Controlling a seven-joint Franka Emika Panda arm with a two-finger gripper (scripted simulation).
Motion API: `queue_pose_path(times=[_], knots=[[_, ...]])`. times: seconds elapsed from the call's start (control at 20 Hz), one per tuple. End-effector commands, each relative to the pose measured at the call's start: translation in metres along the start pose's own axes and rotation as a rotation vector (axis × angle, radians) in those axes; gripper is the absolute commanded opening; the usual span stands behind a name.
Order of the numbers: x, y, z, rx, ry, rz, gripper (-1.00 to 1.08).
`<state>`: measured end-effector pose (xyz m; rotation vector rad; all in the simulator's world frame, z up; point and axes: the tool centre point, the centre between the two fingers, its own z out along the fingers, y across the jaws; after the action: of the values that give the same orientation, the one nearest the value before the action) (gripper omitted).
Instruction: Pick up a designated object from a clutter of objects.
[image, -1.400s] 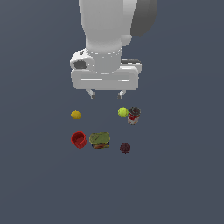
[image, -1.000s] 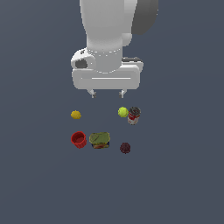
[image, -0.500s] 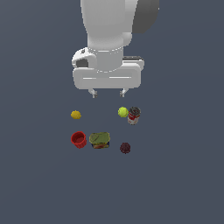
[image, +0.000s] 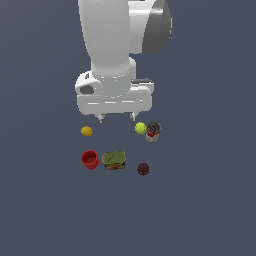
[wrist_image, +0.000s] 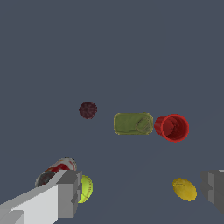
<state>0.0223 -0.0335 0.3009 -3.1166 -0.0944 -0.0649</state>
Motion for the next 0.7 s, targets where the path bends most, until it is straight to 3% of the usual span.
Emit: queue_pose_path(times=[0.0,0.65], knots=[[0.004,0.011,0.014,-0.001,-0.003,-0.025,1.0],[0.017,0.091,0.123,-0.008,-0.026,-0.212,1.0]])
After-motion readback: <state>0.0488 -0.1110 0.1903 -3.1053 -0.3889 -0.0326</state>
